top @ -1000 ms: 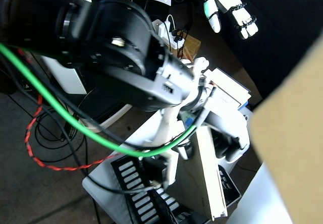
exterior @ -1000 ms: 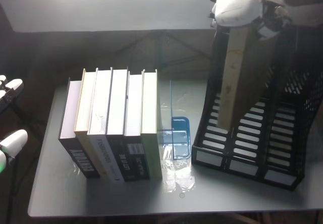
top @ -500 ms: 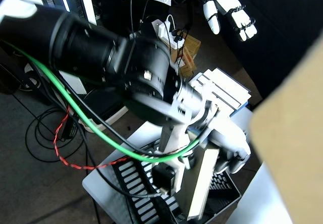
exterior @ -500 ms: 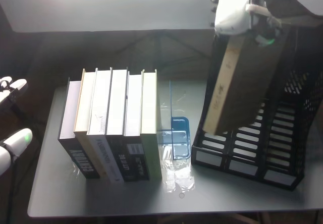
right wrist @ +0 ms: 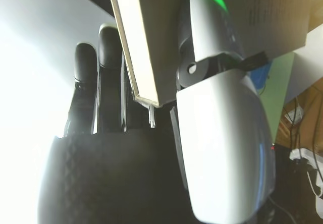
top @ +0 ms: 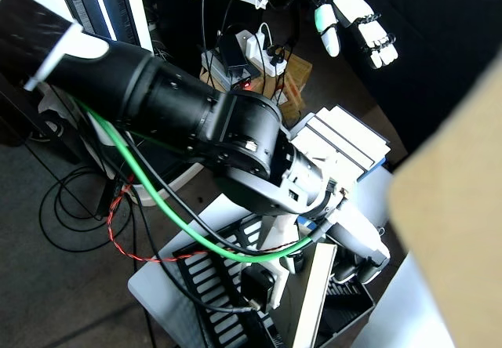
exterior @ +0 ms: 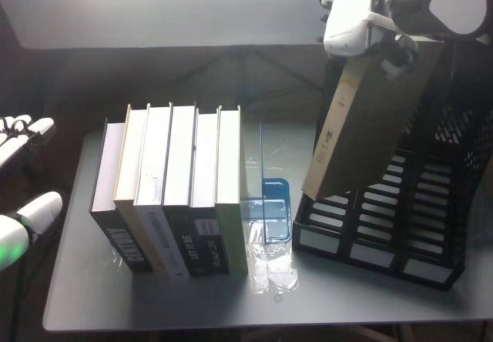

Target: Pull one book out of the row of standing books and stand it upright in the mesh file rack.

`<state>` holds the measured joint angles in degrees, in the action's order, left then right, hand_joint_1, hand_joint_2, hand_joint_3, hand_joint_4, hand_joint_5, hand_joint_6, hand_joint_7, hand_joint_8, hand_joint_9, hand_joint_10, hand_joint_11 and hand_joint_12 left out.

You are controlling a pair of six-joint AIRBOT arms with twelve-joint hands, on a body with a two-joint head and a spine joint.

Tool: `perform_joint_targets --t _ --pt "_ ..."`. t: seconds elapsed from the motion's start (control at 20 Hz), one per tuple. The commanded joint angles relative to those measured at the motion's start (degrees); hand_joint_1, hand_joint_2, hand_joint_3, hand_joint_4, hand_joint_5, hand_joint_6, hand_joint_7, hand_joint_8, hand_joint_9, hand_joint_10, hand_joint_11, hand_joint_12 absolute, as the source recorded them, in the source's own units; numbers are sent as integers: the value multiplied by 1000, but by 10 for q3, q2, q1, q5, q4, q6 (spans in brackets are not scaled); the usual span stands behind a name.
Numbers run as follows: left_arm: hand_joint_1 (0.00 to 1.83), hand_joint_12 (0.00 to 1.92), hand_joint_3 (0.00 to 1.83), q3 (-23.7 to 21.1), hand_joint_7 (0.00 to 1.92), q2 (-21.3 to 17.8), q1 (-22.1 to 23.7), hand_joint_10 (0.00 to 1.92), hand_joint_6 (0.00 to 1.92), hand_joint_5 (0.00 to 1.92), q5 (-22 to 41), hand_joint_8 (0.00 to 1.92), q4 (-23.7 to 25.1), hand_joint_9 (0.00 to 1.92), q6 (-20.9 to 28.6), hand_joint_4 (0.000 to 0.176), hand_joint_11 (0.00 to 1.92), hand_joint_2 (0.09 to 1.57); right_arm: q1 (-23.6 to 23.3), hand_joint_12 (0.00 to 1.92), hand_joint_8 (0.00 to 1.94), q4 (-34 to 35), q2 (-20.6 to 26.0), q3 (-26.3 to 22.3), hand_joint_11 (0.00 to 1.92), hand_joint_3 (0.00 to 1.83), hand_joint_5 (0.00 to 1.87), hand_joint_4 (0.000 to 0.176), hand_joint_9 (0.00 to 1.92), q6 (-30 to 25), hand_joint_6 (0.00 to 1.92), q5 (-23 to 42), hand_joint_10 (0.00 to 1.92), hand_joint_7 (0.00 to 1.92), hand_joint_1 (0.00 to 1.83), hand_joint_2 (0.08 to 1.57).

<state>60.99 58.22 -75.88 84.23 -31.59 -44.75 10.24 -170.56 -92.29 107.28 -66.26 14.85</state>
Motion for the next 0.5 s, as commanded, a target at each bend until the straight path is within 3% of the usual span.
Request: perform_joint_targets --t 0.0,0.05,0.15,0.2,0.25,0.3,0.35,0.4,0.45 --pt "161 0 2 5 53 2 6 2 0 99 62 1 3 23 2 66 0 1483 1 1635 1389 -20 5 8 8 0 755 0 457 5 1429 -57 954 665 1148 1269" --pt "156 0 2 7 67 4 8 7 3 105 60 7 5 35 3 61 0 1482 4 1664 1299 -20 2 15 114 0 797 0 510 4 1246 -57 1466 815 1299 1236" --pt "133 0 2 10 73 6 10 8 1 103 56 6 7 40 5 63 0 1483 7 1712 1429 -20 1 28 30 2 737 0 450 -5 1314 -57 1684 743 1315 1274" --pt "129 0 2 11 64 8 11 3 0 95 54 1 9 29 6 72 0 1485 7 1629 1646 -20 1 32 5 4 585 0 254 -8 1632 -57 1263 509 1082 1378" --pt "128 0 4 12 59 9 12 2 0 89 53 0 10 28 7 70 0 1488 7 1660 1442 -20 2 36 70 5 762 0 433 -10 1411 -57 1057 631 1143 1276" --pt "126 0 3 12 61 9 12 4 1 92 52 1 11 31 7 62 0 1488 8 1677 1474 -20 2 40 20 0 758 0 425 -10 1457 -57 914 571 1146 1295" --pt "123 0 1 13 58 9 12 4 3 96 51 0 11 32 8 67 0 1484 8 1858 1122 -20 2 45 3 7 513 0 150 -12 1680 -57 1190 322 993 1395" --pt "109 0 2 13 54 10 12 4 0 88 51 0 11 35 8 70 0 1486 9 1883 1388 -20 2 48 0 0 680 0 304 -17 1489 -57 1230 574 1101 1308" --pt "105 0 2 13 53 10 12 5 1 90 51 0 12 38 8 71 0 1487 9 1841 1479 -20 3 49 0 3 686 0 312 -19 1523 -57 1200 577 1110 1311"
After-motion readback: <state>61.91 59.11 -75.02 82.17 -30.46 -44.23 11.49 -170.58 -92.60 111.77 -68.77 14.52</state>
